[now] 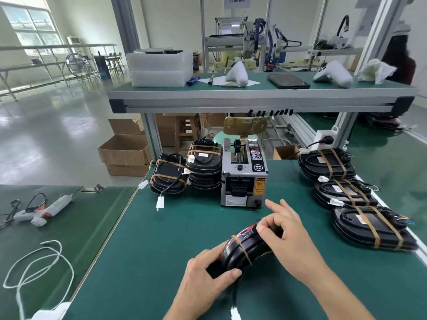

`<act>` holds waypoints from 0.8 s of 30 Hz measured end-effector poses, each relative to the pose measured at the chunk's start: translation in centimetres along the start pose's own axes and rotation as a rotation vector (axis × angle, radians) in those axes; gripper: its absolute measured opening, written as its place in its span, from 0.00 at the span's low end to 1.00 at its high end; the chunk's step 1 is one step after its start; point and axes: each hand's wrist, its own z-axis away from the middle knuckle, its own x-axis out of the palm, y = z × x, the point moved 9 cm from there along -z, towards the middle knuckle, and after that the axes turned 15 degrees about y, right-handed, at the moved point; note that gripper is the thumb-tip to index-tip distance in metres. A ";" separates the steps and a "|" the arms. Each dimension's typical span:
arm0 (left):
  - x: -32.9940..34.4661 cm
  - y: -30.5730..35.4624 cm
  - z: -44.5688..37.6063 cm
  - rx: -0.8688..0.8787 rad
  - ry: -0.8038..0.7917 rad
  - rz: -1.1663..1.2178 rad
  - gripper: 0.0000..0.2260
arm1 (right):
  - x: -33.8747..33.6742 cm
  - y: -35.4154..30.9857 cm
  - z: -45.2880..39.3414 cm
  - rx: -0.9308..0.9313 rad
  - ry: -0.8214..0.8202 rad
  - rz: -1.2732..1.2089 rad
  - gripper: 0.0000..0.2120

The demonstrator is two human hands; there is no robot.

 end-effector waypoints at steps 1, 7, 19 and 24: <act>0.0 0.0 0.0 -0.001 -0.003 -0.003 0.26 | 0.4 -0.2 0.3 -0.006 -0.015 -0.006 0.07; 0.0 0.1 0.0 0.000 -0.006 -0.016 0.27 | 1.8 -0.4 1.1 -0.039 0.001 0.052 0.10; 0.2 -0.1 0.0 0.002 -0.006 -0.019 0.28 | 1.6 -0.4 1.7 -0.071 0.062 0.077 0.10; 0.1 -0.2 0.0 -0.001 -0.004 -0.009 0.28 | 1.6 -0.6 1.8 -0.081 0.079 0.067 0.10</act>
